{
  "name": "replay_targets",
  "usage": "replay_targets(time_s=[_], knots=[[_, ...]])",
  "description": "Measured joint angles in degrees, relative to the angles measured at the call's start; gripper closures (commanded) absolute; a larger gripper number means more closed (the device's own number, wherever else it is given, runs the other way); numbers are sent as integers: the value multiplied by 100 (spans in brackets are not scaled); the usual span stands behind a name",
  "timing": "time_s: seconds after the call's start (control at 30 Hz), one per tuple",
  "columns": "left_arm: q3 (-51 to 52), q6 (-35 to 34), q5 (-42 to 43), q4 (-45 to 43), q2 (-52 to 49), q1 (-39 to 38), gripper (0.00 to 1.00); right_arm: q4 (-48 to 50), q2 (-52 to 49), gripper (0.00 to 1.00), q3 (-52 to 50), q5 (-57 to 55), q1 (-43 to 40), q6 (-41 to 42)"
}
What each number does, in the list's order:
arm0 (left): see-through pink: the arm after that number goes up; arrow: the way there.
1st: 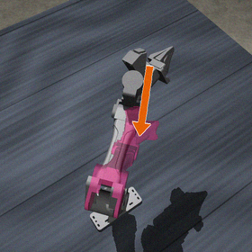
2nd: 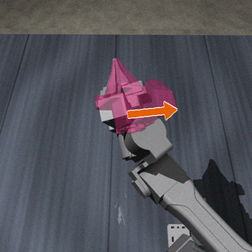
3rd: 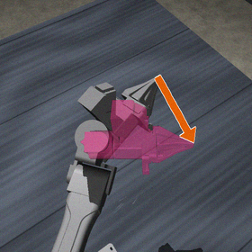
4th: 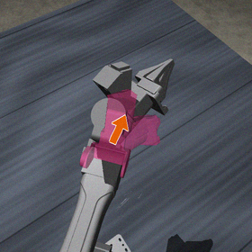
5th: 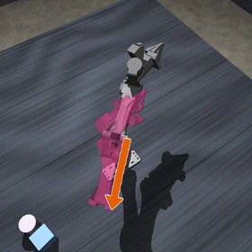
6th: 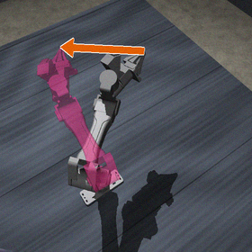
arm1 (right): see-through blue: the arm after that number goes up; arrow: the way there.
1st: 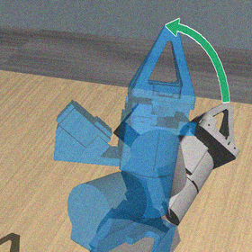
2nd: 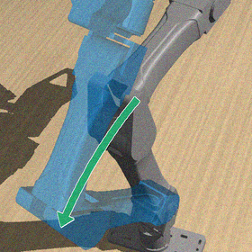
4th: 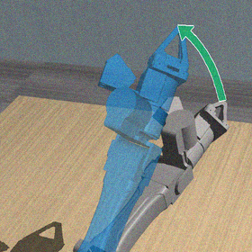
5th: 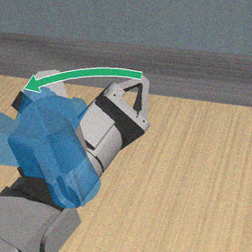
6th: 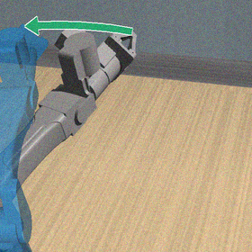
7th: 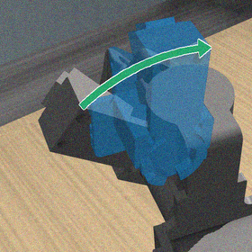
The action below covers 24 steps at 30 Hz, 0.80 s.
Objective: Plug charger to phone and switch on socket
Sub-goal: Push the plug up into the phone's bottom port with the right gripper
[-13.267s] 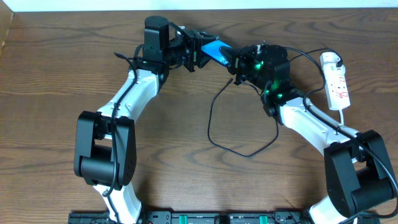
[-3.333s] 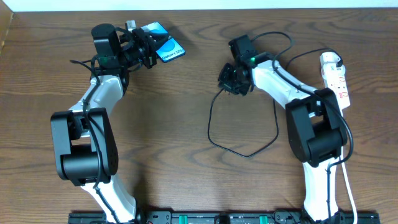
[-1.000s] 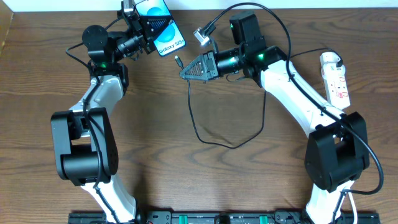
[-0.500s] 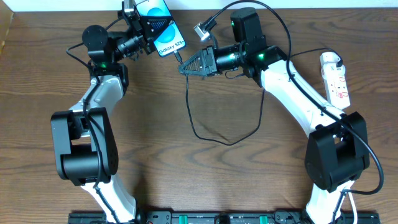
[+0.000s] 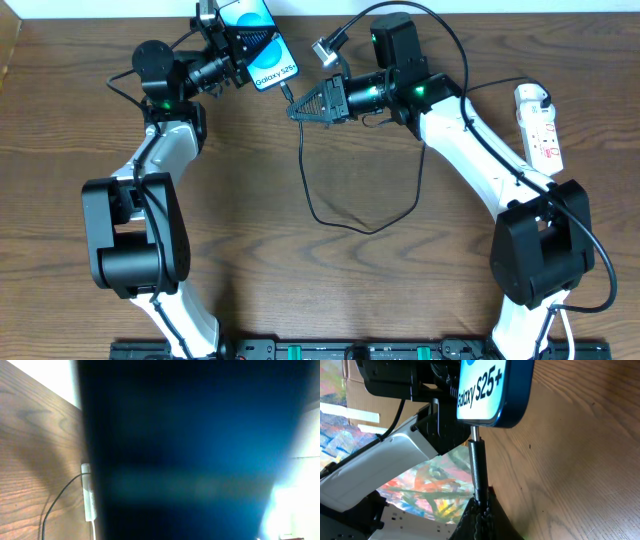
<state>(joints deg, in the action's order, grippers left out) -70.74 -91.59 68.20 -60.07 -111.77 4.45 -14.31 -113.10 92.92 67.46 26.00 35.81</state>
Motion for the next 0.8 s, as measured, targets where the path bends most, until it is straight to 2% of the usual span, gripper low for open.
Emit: replay_targets(time_s=[0.8], knots=[[0,-11,-44,0,0,-48,93,-17,0,99,0,-195,72,105]])
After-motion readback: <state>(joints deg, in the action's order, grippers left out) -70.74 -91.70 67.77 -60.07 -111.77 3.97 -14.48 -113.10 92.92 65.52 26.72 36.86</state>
